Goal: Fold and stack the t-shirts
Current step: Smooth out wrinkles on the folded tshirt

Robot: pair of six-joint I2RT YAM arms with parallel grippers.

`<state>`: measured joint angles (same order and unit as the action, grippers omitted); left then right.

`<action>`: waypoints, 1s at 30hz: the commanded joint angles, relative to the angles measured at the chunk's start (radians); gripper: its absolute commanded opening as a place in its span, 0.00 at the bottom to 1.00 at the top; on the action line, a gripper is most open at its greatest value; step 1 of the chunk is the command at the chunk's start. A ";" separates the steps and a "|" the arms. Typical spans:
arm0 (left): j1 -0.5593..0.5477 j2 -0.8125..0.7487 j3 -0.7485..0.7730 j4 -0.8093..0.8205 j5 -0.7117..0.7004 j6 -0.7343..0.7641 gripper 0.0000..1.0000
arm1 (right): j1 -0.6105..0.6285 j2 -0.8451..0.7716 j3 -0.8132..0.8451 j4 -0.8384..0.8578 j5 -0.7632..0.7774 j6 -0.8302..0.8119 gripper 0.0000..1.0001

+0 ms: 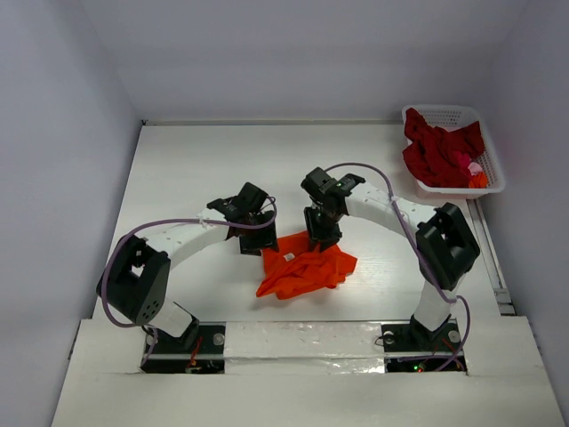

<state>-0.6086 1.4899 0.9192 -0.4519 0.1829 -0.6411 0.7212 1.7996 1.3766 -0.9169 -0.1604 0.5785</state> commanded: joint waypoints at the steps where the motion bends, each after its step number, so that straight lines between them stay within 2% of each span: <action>1: -0.003 0.001 0.047 0.004 0.000 -0.006 0.50 | 0.003 -0.036 -0.014 0.033 0.016 0.000 0.36; 2: -0.003 0.003 0.049 0.004 -0.002 -0.006 0.50 | 0.003 -0.037 -0.013 0.030 0.018 0.000 0.24; 5: -0.003 0.006 0.049 0.004 0.000 -0.005 0.50 | 0.003 -0.048 -0.004 0.015 0.025 0.000 0.03; 6: -0.003 0.007 0.049 0.002 -0.002 -0.003 0.50 | 0.003 -0.052 -0.001 0.007 0.031 0.003 0.00; 18: -0.022 0.093 0.106 -0.001 -0.017 -0.008 0.50 | 0.003 -0.224 -0.103 -0.057 0.018 0.001 0.00; 30: -0.022 0.145 0.153 0.001 -0.014 0.000 0.50 | 0.003 -0.304 -0.159 -0.114 -0.034 -0.034 0.00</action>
<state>-0.6228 1.6344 1.0348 -0.4500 0.1783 -0.6453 0.7212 1.5562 1.2263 -0.9901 -0.1753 0.5674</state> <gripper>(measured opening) 0.501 0.025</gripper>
